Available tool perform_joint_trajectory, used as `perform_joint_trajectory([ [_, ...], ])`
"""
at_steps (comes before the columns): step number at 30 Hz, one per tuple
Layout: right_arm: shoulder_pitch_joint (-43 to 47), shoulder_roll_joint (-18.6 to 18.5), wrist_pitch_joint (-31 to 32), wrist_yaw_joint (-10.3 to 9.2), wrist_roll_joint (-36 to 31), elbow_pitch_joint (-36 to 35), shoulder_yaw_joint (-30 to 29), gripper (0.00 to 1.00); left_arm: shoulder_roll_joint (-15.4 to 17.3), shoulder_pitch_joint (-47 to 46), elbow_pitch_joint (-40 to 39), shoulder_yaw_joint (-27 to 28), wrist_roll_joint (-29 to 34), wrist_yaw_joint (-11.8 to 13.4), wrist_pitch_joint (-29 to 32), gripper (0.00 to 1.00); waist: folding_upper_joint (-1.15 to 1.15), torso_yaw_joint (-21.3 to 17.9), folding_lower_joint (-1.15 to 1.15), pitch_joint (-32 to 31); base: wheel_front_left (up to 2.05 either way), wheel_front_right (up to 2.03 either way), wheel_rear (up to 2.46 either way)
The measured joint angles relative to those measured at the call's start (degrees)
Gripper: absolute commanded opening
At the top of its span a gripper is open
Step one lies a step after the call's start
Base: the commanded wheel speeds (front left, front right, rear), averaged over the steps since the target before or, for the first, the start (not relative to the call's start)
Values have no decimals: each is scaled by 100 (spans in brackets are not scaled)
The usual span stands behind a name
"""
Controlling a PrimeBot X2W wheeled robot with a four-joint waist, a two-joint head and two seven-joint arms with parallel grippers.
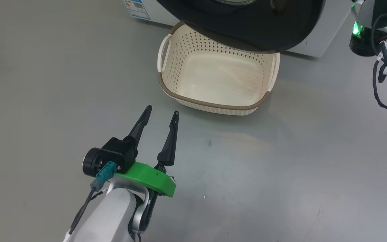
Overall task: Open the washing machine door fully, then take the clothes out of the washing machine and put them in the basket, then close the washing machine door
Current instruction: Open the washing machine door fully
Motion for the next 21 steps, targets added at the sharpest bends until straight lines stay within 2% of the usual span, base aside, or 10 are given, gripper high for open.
perform_joint_trajectory([
  [18, 160, 47, 40, -1, 0, -216, -1, 0, 0, 22, -12, 3, 12, 0, 0, 100, 0, -56, 0, -38, 0, 0, 0],
  [21, 177, 36, -160, 126, -14, -394, -16, 0, 1, 22, -15, 9, 12, 0, 0, 100, 0, -58, 0, -41, 0, 0, 0],
])
